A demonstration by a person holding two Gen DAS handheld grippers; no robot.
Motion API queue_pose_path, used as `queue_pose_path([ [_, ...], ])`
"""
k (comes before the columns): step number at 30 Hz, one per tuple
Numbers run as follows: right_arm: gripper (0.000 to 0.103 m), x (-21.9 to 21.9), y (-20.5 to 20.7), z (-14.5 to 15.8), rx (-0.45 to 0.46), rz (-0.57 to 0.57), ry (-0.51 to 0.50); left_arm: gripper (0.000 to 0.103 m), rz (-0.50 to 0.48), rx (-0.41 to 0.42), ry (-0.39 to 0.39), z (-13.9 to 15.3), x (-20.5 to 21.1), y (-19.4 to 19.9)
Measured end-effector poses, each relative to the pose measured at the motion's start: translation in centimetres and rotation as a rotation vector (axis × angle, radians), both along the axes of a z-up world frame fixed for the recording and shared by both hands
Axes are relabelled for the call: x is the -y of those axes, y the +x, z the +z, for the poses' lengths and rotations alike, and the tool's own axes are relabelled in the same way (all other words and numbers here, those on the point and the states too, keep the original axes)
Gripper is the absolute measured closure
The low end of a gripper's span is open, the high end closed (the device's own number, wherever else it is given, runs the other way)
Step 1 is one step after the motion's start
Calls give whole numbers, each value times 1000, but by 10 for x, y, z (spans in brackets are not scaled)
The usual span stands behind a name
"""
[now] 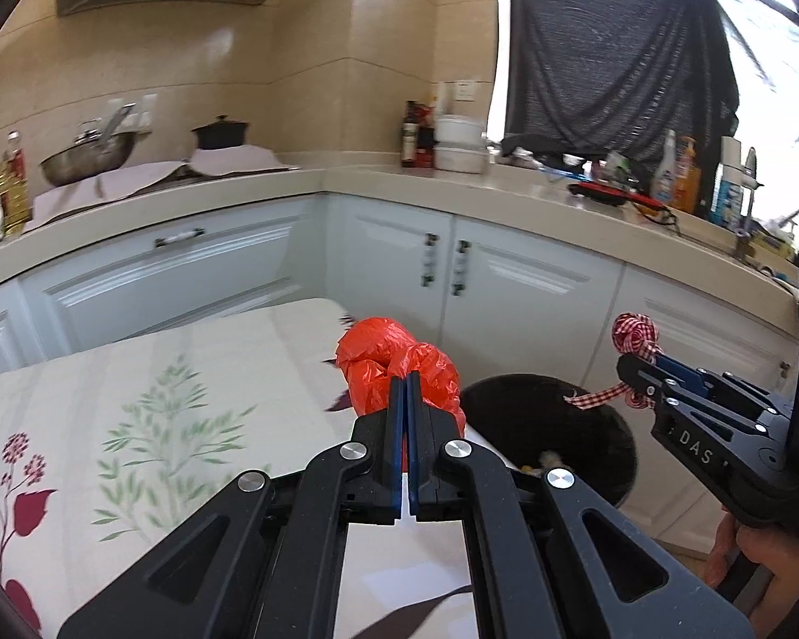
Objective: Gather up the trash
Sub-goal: 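Lift and carry the red bag and checked ribbon over the black bin with both tools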
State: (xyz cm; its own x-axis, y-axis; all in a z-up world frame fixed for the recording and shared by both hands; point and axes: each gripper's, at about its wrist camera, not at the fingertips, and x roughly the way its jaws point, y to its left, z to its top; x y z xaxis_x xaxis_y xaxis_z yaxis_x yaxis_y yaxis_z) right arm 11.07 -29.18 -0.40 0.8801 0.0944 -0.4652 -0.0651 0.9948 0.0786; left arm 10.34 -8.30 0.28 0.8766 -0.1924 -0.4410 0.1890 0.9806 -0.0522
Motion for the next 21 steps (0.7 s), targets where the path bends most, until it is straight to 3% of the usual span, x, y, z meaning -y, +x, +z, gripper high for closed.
queue_pose_path([
  [21, 80, 48, 20, -12, 9, -79, -8, 102, -118, 4, 30, -19, 83, 36],
])
